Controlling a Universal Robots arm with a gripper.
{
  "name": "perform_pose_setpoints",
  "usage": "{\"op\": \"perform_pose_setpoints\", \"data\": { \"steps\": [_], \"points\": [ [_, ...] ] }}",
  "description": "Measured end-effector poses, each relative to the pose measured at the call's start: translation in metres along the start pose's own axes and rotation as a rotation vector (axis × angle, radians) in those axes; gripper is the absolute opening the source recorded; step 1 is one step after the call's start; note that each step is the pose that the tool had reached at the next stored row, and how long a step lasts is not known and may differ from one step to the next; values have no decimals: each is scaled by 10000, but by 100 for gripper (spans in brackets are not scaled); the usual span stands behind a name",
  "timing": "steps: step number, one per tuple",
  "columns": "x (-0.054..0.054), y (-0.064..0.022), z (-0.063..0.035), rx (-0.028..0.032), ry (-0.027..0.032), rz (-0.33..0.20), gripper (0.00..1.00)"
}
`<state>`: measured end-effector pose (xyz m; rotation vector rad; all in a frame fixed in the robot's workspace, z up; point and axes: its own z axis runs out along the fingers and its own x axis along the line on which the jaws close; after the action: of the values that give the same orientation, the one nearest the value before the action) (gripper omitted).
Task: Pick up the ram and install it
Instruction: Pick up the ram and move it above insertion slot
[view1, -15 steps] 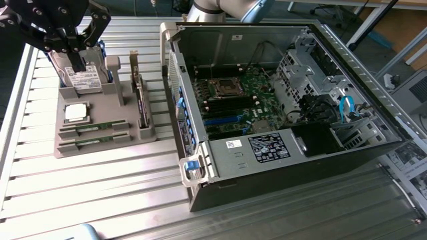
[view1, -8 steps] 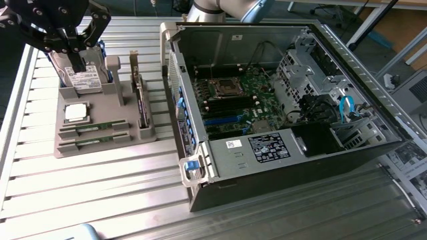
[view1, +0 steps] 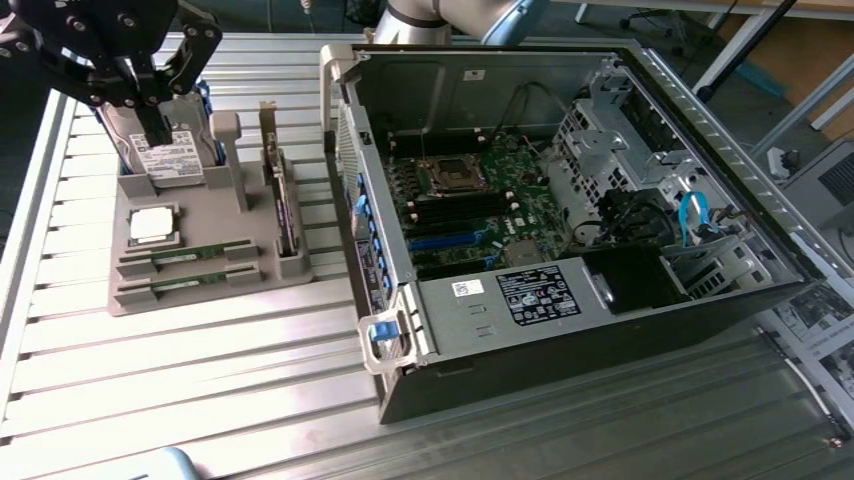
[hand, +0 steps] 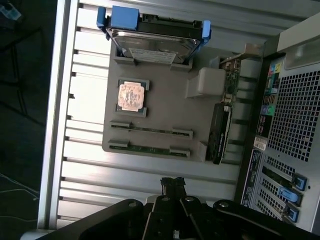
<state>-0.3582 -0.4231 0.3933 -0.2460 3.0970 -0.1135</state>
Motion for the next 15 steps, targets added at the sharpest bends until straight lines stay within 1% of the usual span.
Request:
{"op": "perform_pose_setpoints", "data": {
  "steps": [15],
  "points": [
    [0,0,0,148,-6,-416,10]
  ]
}}
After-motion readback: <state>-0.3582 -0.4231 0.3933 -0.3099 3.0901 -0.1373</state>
